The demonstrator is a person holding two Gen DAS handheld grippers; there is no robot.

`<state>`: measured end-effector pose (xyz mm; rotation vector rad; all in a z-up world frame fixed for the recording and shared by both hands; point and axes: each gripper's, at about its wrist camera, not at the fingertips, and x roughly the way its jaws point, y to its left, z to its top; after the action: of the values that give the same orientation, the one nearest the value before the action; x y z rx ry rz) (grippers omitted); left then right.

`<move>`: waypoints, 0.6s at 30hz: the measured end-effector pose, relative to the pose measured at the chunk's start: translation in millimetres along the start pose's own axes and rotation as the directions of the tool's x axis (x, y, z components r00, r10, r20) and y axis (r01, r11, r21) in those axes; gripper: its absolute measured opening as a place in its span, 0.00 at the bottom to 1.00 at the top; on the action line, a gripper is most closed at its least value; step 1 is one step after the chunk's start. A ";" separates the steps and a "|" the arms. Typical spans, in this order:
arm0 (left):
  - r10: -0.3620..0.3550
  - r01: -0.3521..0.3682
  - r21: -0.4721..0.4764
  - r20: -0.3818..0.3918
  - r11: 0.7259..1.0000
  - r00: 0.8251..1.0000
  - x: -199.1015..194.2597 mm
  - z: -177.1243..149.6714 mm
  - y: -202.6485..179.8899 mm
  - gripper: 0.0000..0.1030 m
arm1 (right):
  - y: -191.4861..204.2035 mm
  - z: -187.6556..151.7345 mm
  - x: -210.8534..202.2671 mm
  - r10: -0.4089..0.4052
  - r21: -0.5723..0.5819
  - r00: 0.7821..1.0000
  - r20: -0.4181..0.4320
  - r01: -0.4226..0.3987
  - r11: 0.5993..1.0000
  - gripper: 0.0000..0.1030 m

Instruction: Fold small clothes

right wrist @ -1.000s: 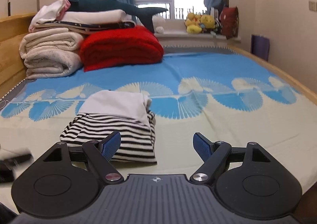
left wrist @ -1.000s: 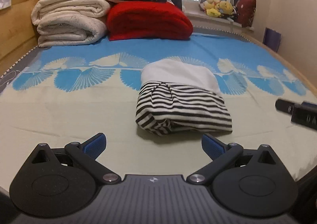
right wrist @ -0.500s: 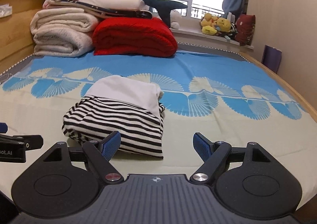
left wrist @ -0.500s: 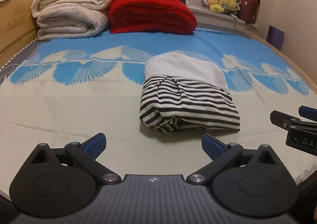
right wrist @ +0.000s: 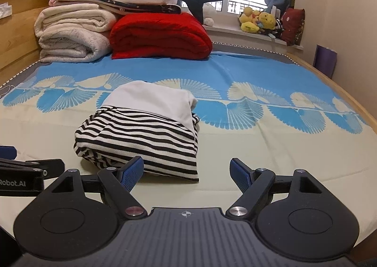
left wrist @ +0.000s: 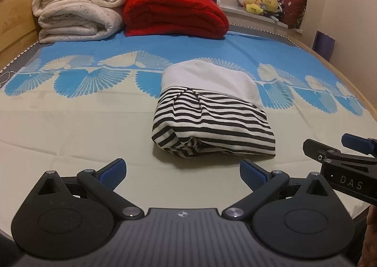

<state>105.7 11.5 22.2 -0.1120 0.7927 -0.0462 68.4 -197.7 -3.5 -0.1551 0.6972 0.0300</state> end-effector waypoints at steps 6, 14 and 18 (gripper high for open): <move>-0.002 0.002 -0.006 -0.007 1.000 1.000 2.5 -0.6 0.4 0.99 | 1.9 0.0 -0.1 0.004 -0.009 1.000 0.003 -0.004 1.000 0.79; -0.008 0.009 0.010 -0.013 1.000 1.000 3.8 -3.0 -3.9 0.99 | 6.5 -0.1 0.3 0.020 -0.020 1.000 -0.005 -0.020 1.000 0.79; -0.012 0.012 0.017 -0.015 1.000 1.000 5.0 -3.4 -5.9 0.99 | 9.7 -0.8 -0.2 0.027 -0.038 1.000 -0.005 -0.027 0.999 0.79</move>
<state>106.7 4.9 16.9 -0.1006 0.8060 -0.0650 67.0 -188.2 -5.3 -0.1820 0.7036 0.0683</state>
